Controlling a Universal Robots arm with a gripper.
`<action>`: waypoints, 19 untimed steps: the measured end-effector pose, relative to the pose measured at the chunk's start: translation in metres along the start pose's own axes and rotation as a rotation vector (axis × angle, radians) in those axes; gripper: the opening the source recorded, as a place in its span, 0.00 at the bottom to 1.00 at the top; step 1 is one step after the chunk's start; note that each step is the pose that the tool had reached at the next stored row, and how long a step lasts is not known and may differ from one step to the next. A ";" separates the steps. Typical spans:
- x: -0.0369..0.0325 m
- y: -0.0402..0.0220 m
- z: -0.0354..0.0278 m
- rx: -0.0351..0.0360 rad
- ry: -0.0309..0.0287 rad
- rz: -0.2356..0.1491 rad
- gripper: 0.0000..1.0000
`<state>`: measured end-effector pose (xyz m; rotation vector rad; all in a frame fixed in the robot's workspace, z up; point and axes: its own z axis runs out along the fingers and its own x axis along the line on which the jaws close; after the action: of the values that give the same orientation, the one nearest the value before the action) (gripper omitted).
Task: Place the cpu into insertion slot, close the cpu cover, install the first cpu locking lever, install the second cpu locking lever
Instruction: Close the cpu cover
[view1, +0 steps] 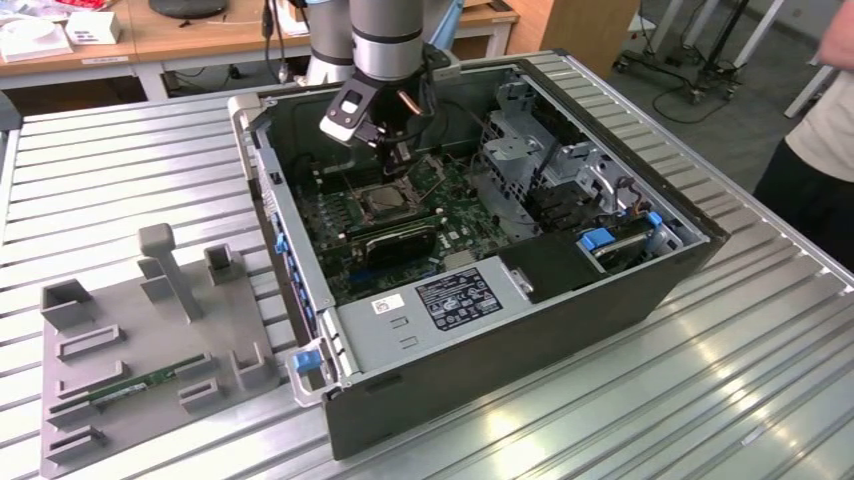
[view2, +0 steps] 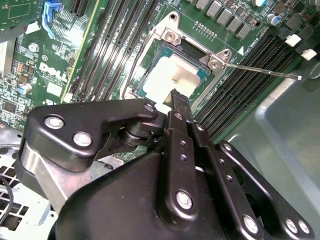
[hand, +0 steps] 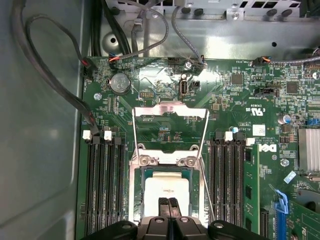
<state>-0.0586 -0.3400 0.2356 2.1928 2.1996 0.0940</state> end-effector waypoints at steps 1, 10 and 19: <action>0.0000 0.0001 -0.0011 0.0000 0.0000 0.000 0.11; 0.0001 0.0005 -0.0057 0.0001 0.0000 0.000 0.11; 0.0000 0.0114 -0.0050 0.0000 0.0000 0.000 0.11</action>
<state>-0.0476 -0.3401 0.2413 2.1927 2.1997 0.0940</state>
